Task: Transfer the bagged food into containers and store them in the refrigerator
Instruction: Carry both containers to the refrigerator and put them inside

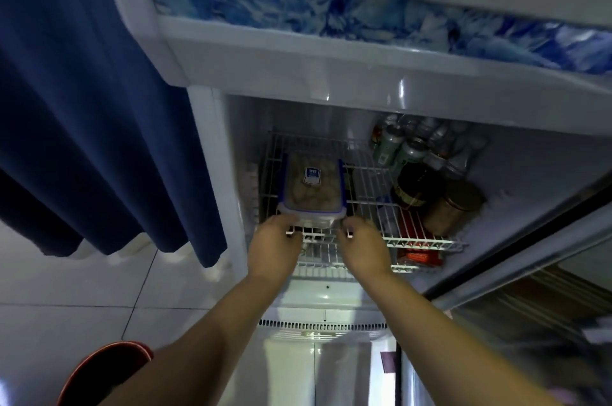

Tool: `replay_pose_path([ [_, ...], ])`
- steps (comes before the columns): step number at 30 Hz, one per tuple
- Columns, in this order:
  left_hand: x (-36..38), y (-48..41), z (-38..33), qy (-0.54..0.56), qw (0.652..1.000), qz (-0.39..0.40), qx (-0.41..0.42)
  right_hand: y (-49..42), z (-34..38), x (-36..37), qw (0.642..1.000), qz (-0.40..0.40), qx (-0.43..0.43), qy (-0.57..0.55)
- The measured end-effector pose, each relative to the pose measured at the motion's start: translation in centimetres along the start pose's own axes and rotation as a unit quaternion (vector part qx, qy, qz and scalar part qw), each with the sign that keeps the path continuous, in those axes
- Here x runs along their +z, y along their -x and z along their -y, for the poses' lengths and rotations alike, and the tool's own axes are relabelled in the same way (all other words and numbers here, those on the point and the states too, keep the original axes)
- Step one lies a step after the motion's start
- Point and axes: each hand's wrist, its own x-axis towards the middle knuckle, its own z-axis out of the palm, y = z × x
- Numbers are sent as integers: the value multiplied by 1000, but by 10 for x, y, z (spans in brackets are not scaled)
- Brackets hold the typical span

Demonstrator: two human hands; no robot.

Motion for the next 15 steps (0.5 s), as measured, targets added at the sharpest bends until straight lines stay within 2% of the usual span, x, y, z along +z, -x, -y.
replay_pose_path([
  [3, -31, 24, 0, -79, 993, 37, 86, 29, 20, -13, 995, 35, -27, 85],
  [6, -67, 46, 3, -136, 978, 53, 149, 58, 43, -23, 985, 37, -59, 161],
  [10, -116, 69, 10, -168, 973, 55, 151, 91, 71, -30, 962, 43, -109, 249],
  [15, -173, 99, 21, -184, 972, 16, 147, 129, 107, -31, 929, 67, -175, 320],
])
